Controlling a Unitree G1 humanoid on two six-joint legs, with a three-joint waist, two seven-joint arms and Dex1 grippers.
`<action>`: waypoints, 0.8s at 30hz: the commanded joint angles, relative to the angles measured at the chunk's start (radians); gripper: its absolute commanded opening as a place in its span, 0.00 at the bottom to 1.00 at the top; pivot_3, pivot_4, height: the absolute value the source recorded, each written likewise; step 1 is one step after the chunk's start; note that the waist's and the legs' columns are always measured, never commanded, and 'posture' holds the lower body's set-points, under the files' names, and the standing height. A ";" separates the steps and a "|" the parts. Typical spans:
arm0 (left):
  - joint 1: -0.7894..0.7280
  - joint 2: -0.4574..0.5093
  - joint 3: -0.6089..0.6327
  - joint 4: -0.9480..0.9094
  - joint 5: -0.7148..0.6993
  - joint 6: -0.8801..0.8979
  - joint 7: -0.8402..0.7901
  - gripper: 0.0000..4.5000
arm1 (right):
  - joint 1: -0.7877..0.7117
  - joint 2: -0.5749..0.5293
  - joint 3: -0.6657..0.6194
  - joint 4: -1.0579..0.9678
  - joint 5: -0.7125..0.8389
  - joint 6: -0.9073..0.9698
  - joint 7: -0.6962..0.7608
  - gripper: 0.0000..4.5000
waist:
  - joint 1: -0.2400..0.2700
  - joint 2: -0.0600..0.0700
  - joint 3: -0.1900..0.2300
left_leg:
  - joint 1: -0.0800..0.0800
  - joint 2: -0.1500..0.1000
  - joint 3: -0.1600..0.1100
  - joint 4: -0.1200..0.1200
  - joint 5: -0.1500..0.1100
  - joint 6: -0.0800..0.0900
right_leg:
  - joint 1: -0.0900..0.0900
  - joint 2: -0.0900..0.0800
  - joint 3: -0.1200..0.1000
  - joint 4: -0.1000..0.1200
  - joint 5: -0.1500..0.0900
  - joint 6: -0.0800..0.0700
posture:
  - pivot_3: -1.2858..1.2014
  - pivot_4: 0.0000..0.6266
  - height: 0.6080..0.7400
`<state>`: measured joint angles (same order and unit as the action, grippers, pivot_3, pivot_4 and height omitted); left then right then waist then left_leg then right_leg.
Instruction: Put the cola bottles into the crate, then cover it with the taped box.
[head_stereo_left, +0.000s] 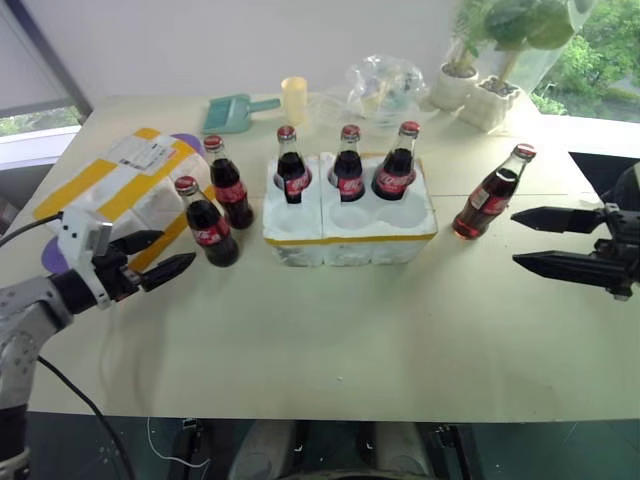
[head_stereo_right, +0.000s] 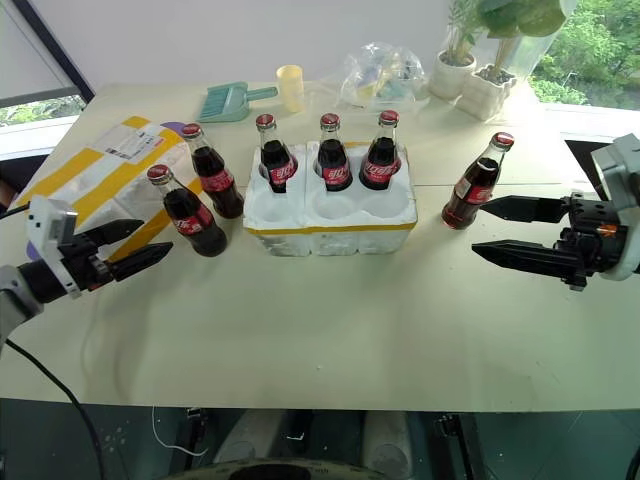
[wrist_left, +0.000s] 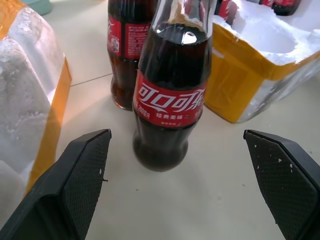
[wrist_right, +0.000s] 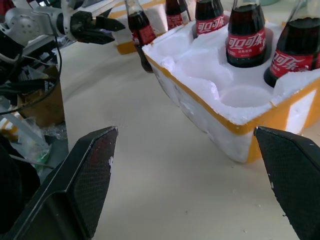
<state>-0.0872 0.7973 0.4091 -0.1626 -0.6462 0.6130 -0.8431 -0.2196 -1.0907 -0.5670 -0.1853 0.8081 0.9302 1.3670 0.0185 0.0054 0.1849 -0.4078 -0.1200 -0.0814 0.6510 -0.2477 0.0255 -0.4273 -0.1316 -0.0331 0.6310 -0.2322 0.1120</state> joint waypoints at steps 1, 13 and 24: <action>-0.058 -0.028 -0.032 0.032 0.022 -0.037 0.016 0.99 | 0.012 0.003 -0.049 -0.054 0.055 0.011 -0.033 1.00 | 0.002 -0.001 0.000 | 0.000 0.000 0.000 0.000 0.000 0.000 | 0.000 0.000 0.000 0.000 0.000 0.000 | 0.52 0.24 1.00; -0.164 -0.128 -0.127 0.079 0.070 -0.061 0.071 0.99 | -0.018 0.026 0.006 -0.063 0.125 0.015 -0.133 1.00 | -0.004 -0.002 0.000 | 0.000 0.000 0.000 0.001 0.001 0.002 | 0.000 0.000 0.000 0.000 0.001 0.001 | 0.52 0.24 1.00; -0.189 -0.116 -0.125 0.075 0.053 -0.049 0.043 0.60 | -0.046 0.033 0.039 -0.061 0.159 0.014 -0.175 1.00 | -0.004 -0.003 -0.001 | 0.000 0.000 0.000 0.001 0.001 0.003 | 0.000 0.000 0.000 0.000 0.001 0.002 | 0.52 0.24 1.00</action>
<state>-0.2785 0.6690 0.2702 -0.0461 -0.5703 0.5594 -0.7773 -0.2492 -1.0564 -0.5167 -0.2323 0.9450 0.9521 1.1967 0.0145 0.0022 0.1844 -0.4082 -0.1202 -0.0813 0.6521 -0.2468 0.0285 -0.4270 -0.1314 -0.0332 0.6306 -0.2311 0.1135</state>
